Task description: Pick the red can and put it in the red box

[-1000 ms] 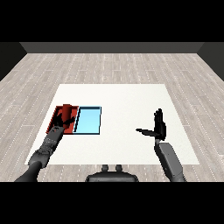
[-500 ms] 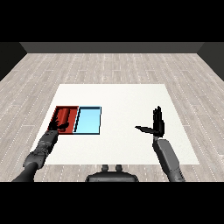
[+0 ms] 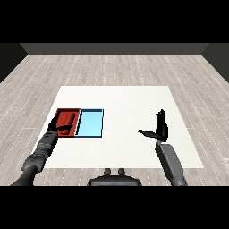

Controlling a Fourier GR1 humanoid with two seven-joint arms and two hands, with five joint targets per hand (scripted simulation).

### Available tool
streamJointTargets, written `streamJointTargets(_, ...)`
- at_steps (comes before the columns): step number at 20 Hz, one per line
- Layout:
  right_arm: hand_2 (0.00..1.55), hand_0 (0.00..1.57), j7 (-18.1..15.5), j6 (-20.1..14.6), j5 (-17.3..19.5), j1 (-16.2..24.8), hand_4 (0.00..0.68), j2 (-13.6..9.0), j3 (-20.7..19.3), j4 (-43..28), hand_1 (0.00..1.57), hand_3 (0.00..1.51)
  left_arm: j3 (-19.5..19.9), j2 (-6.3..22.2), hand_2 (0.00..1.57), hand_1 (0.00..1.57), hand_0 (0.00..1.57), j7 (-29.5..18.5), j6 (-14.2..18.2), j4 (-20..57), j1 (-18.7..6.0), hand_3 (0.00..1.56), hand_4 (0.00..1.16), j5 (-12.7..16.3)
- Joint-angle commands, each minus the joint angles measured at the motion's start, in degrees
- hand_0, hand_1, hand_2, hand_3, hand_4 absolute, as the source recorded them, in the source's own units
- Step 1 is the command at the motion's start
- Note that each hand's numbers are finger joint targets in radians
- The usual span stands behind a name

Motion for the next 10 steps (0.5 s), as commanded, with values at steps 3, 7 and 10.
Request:
streamJointTargets(3, 0.0, 0.0, -1.5, 3.7, -0.8, 0.1, 0.0, -1.5, -0.9, -0.9, 0.0, 0.0, 5.4, 1.9, 1.13, 1.16, 1.16, -11.9, -4.5, -7.4, 0.0, 0.0, 0.0, 5.0)
streamJointTargets(7, 0.0, 0.0, 0.6, 5.1, -1.8, -1.0, 0.0, -1.6, -0.7, -1.6, 0.0, 0.0, 8.2, 1.7, 0.0, 0.22, 0.22, -19.6, -14.4, -13.8, 1.9, 0.0, 0.0, 8.7)
streamJointTargets(10, 0.0, 0.0, -2.6, 8.8, -2.7, 2.8, 0.0, -2.9, -1.3, -2.4, 0.0, 0.0, 7.8, -4.4, 0.0, 0.0, 0.0, -24.6, -14.4, -20.5, 4.6, 0.0, 0.0, 9.9)
